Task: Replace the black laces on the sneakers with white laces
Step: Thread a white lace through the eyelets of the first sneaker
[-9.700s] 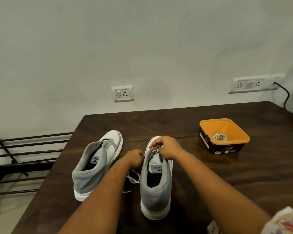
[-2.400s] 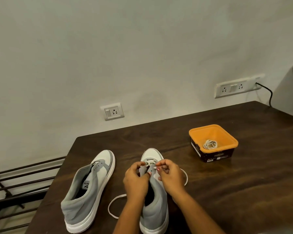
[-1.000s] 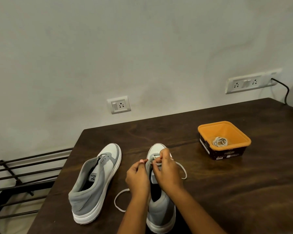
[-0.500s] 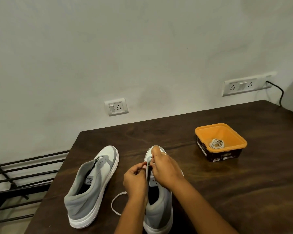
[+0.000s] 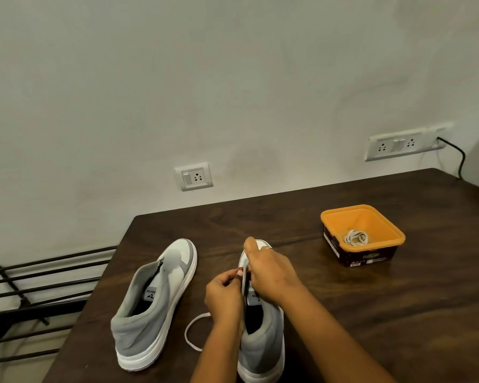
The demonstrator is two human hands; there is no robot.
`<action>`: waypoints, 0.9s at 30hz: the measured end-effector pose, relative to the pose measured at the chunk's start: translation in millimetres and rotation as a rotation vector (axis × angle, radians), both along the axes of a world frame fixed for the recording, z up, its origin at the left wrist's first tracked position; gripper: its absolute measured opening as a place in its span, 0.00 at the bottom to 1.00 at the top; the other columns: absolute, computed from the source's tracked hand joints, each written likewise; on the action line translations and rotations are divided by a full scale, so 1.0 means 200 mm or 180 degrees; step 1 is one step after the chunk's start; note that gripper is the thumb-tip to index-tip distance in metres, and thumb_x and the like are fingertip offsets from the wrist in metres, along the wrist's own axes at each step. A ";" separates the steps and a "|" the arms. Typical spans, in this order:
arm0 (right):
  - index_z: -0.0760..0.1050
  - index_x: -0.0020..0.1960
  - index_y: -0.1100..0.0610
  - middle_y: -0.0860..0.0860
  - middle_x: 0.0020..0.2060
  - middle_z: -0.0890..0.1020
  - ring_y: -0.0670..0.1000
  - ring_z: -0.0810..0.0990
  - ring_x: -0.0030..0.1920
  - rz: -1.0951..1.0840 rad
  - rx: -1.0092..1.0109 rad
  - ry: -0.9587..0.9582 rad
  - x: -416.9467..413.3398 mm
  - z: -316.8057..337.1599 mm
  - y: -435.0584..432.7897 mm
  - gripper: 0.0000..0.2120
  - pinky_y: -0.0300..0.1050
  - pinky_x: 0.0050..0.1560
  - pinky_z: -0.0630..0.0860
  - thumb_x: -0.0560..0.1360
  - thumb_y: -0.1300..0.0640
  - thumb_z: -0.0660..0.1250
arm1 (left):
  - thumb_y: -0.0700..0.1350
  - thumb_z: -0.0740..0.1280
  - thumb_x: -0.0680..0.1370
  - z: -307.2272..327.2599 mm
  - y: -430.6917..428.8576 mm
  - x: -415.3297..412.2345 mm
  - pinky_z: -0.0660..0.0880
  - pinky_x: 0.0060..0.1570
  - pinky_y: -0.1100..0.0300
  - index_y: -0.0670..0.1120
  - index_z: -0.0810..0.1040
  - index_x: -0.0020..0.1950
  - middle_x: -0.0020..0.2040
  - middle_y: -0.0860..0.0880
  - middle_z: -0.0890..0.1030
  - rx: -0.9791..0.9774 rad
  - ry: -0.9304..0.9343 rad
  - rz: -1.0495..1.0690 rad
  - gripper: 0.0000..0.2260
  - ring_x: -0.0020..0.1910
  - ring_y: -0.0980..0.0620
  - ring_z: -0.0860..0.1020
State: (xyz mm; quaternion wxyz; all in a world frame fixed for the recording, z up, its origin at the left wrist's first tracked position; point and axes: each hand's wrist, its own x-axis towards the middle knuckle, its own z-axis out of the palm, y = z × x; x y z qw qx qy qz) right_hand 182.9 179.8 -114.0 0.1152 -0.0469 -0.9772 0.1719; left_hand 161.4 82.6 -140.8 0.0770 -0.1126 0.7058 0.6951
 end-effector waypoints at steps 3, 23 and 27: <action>0.60 0.57 0.53 0.51 0.40 0.76 0.49 0.72 0.35 0.0050 -0.0333 -0.0128 -0.01 -0.01 0.01 0.12 0.45 0.34 0.69 0.77 0.61 0.59 | 0.38 0.68 0.76 -0.01 0.00 0.00 0.80 0.50 0.50 0.46 0.83 0.43 0.41 0.47 0.84 -0.0012 0.0013 -0.0009 0.06 0.44 0.48 0.82; 0.73 0.59 0.42 0.40 0.56 0.78 0.48 0.70 0.58 -0.0360 -0.1443 0.0223 0.06 -0.27 -0.03 0.18 0.41 0.57 0.69 0.70 0.53 0.65 | 0.38 0.51 0.82 0.00 -0.01 -0.04 0.74 0.52 0.53 0.43 0.70 0.53 0.48 0.44 0.80 0.1035 0.0093 0.0651 0.08 0.46 0.47 0.78; 0.74 0.57 0.42 0.39 0.55 0.77 0.48 0.68 0.58 -0.0349 -0.1689 0.0267 0.06 -0.29 -0.02 0.20 0.38 0.57 0.68 0.69 0.59 0.65 | 0.39 0.49 0.81 0.12 -0.21 -0.14 0.68 0.30 0.65 0.45 0.69 0.45 0.36 0.48 0.71 0.2185 -0.0162 0.1177 0.11 0.27 0.56 0.71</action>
